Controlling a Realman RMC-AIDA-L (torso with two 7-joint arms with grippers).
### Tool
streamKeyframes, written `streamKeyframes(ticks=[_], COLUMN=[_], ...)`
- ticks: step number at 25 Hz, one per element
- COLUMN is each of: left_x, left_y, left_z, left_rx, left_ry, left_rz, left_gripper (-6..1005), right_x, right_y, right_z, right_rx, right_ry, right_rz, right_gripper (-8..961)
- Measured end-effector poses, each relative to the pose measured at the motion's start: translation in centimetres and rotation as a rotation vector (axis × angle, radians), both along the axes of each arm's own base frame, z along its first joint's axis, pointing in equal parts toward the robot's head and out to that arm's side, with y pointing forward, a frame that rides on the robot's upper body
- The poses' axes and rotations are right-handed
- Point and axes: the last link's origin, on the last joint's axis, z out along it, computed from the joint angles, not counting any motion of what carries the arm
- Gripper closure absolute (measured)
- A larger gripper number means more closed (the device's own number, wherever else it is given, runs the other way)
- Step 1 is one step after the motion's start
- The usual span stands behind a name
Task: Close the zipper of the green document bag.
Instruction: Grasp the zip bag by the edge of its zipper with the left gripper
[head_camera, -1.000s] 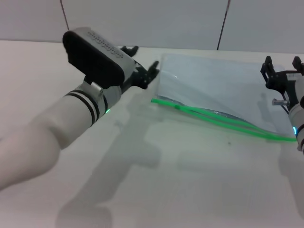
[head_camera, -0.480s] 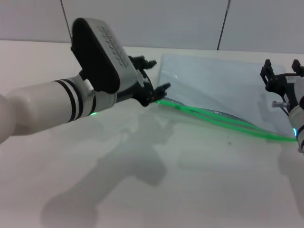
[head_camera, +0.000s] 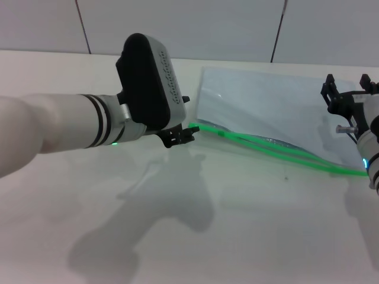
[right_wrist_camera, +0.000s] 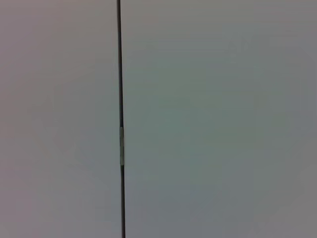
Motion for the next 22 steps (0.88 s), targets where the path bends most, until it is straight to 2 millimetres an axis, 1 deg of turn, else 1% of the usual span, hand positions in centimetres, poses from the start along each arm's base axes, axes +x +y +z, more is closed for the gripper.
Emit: streamKeyframes(ticks=[6,9,14,22], left_x=[0.1,0.1,0.0,-0.1], left_y=[0.4,0.7,0.5,1.4], left_z=[-0.4,-0.5,-0.9,-1.6], left_rx=[0.008,0.009,0.007,0.009], left_ry=[0.085,0.098,0.122,0.144], left_rz=[-0.021,-0.017,-0.023,-0.038], left_gripper=[375,375,375,376], right_x=[-0.2,-0.3,-0.2,-0.4], right_y=[0.1,0.2,0.3,0.5], right_z=[-0.1,-0.3,-0.4,-0.4], right_rx=[-0.003,-0.017,-0.031,-0.032], right_ry=[0.001,0.001,-0.007,-0.008], right_rz=[0.004,0.003,-0.001,0.003], right_gripper=[229,229,229,229])
